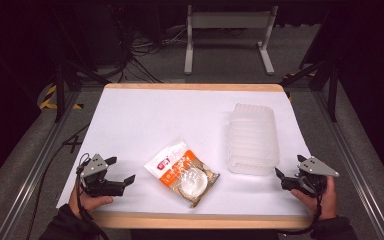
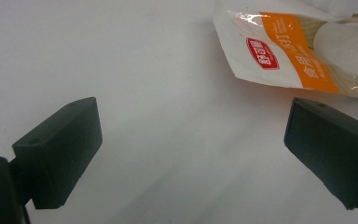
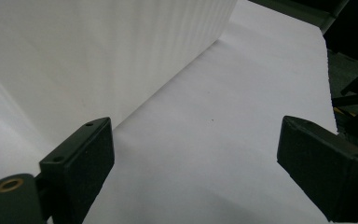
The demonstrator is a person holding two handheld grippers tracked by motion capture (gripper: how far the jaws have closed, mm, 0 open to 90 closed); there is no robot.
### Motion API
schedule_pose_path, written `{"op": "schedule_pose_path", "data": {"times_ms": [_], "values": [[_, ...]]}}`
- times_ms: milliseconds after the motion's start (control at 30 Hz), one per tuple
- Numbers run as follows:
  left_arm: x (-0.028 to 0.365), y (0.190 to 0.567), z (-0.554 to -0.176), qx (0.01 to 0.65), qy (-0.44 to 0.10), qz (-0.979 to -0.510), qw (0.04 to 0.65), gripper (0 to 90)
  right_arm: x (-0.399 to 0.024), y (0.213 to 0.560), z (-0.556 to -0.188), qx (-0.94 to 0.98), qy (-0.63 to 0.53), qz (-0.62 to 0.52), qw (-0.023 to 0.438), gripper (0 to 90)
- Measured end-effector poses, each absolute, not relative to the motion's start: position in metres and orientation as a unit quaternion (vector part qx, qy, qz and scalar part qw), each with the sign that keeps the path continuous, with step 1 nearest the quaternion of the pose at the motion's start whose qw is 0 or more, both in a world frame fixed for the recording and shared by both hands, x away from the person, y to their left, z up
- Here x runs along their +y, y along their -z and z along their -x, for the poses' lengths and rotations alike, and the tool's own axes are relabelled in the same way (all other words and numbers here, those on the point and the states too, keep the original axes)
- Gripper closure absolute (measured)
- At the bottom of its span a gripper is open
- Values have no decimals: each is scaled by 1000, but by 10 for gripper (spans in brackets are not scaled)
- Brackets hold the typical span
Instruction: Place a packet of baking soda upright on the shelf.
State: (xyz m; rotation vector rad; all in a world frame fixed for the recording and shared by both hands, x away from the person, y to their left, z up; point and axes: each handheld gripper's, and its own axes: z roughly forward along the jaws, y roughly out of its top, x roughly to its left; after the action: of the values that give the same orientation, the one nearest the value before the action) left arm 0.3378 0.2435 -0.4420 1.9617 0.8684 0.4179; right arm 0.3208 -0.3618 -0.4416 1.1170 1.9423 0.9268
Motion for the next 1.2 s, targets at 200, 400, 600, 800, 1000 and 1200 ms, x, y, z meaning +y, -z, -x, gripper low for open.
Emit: {"op": "schedule_pose_path", "data": {"times_ms": [200, 400, 600, 800, 1000, 1200], "values": [[239, 448, -339, 346, -173, -815, 431, 68, -361, 441, -320, 751, -357, -429, 353, 118], [233, 449, -341, 341, -151, -826, 422, 83, -360, 438, -320, 750, -360, -427, 354, 118], [214, 456, -345, 359, -87, -842, 394, 118, -356, 437, -319, 753, -360, -421, 354, 118], [195, 456, -354, 349, -43, -842, 410, 120, -359, 438, -318, 751, -356, -427, 355, 118], [177, 455, -358, 335, -1, -837, 432, 133, -360, 438, -318, 750, -355, -429, 357, 118], [161, 451, -365, 319, 39, -825, 464, 136, -359, 439, -319, 753, -353, -425, 358, 118]]}}
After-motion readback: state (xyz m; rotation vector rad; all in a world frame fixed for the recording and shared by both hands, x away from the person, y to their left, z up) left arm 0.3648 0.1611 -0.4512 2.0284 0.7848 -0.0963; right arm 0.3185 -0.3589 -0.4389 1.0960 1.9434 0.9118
